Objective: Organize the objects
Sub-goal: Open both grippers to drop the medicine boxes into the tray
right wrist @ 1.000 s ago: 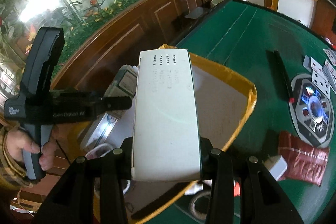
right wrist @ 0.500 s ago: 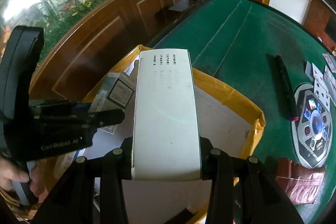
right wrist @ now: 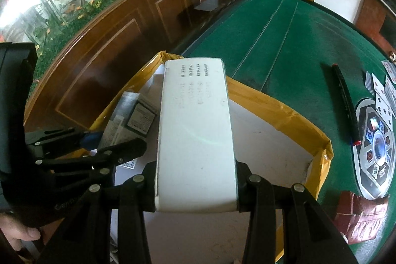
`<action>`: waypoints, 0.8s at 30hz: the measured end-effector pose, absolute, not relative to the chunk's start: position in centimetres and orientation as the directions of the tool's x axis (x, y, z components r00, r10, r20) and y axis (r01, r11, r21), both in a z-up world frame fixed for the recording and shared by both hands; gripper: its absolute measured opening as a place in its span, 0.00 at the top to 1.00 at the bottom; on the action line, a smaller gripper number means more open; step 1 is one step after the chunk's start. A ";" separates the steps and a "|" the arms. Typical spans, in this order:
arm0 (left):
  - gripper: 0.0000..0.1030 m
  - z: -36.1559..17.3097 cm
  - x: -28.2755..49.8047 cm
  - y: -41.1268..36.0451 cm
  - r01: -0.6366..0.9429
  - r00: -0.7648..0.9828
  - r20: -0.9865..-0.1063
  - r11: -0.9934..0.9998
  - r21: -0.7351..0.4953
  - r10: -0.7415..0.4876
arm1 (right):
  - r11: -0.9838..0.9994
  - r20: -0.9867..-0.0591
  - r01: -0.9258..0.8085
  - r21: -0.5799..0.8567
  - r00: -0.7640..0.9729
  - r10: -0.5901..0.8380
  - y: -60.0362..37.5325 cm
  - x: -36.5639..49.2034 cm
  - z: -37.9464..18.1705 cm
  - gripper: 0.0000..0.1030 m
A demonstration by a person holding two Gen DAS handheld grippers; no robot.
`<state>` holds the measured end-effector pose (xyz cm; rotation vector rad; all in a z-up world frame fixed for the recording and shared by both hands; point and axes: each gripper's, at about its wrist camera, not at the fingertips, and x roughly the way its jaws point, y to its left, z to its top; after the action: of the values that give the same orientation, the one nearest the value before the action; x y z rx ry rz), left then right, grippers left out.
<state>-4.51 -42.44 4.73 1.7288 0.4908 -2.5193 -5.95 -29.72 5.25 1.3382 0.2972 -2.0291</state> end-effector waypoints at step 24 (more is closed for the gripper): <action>0.33 9.7 0.3 -39.0 0.202 -0.485 -0.860 -0.936 -0.288 0.160 | -0.753 -0.817 0.588 0.295 -0.253 -0.517 -14.6 -4.8 10.4 0.24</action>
<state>0.33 -39.02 9.73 1.5815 0.5569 -2.6271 -4.80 -14.62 10.44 1.2985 0.0914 -2.0490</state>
